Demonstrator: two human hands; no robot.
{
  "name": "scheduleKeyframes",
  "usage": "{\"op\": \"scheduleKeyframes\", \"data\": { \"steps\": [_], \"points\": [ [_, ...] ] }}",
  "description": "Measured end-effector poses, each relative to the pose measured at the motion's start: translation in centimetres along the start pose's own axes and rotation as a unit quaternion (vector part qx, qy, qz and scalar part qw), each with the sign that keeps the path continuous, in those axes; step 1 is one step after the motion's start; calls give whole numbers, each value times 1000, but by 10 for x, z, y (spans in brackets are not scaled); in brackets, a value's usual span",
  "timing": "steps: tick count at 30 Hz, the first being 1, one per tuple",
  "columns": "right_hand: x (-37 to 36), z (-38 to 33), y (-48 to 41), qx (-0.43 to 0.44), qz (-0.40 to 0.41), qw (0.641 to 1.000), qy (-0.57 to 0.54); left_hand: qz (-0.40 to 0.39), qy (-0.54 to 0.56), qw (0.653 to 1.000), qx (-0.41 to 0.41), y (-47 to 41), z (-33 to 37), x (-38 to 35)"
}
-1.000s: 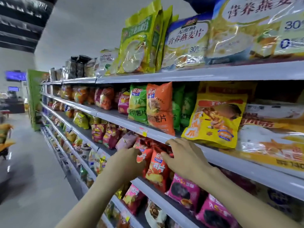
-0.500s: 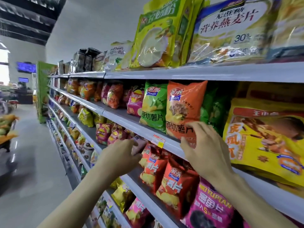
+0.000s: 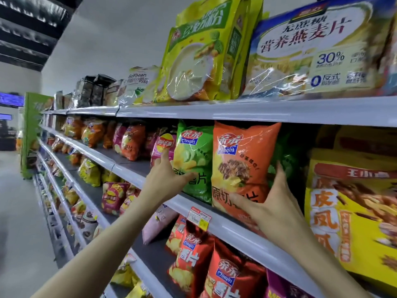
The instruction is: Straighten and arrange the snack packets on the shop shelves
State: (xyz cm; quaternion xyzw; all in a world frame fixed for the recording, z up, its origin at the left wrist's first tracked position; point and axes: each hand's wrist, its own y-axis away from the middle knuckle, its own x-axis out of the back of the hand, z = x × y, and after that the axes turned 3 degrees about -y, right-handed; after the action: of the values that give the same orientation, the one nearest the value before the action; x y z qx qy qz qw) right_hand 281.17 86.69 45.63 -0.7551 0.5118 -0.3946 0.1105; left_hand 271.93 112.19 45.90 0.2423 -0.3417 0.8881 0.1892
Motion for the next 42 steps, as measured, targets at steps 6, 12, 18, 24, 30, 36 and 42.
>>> {"op": "scheduleKeyframes", "data": {
  "steps": [6,12,18,24,30,36,42],
  "points": [
    [-10,-9,3,-23,12,999,-24,-34,142,989,-22,-39,-19,-28],
    [-25,-13,-1,-45,83,992,-84,-59,228,970,-64,-78,-33,-37],
    [-55,-24,-2,-48,125,983,-124,-73,254,960,-95,-115,-54,-11],
    [-81,-31,-12,-47,149,978,-135,-114,181,970,-117,-127,-87,26],
    [-115,-33,-34,-44,129,988,-76,-88,164,977,-107,-124,-131,47],
    [-153,-37,-56,-39,140,989,-29,-65,174,979,-80,-115,-181,66],
    [-171,-32,-83,-87,102,989,-56,-68,212,973,-56,-97,-201,78]
  ]
}}
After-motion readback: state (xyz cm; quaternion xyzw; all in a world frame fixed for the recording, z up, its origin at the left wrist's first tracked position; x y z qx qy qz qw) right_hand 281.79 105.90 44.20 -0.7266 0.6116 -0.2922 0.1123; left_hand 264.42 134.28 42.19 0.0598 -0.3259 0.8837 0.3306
